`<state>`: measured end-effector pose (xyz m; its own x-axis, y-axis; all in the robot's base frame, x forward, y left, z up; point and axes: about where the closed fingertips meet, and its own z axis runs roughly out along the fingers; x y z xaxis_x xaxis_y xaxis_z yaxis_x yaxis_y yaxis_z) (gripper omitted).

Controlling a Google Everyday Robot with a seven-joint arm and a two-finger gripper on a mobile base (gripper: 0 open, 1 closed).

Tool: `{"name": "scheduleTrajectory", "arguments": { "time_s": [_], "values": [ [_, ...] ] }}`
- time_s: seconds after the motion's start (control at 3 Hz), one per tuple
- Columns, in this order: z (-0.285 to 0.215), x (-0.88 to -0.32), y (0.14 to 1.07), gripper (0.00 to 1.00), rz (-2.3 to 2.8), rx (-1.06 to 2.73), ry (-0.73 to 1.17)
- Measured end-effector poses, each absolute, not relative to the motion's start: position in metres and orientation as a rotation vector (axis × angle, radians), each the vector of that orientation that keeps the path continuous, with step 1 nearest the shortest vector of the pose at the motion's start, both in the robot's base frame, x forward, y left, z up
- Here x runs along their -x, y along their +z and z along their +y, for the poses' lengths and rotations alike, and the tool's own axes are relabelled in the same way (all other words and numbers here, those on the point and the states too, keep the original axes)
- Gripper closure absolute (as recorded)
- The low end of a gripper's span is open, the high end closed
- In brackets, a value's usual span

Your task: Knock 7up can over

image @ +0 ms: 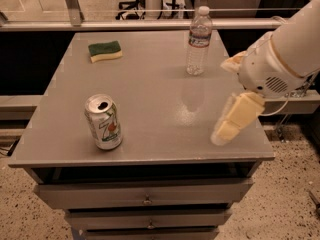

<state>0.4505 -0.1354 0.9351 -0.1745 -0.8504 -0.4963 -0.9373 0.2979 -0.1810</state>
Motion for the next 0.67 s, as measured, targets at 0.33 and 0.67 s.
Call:
{"name": "scheduleTrajectory", "arguments": {
  "time_s": [0.33,0.67],
  "values": [
    [-0.081,-0.463,0.931,0.0,1.921,1.491,0.412],
    [-0.035,-0.461,0.937,0.0,1.858,1.443,0.491]
  ]
}}
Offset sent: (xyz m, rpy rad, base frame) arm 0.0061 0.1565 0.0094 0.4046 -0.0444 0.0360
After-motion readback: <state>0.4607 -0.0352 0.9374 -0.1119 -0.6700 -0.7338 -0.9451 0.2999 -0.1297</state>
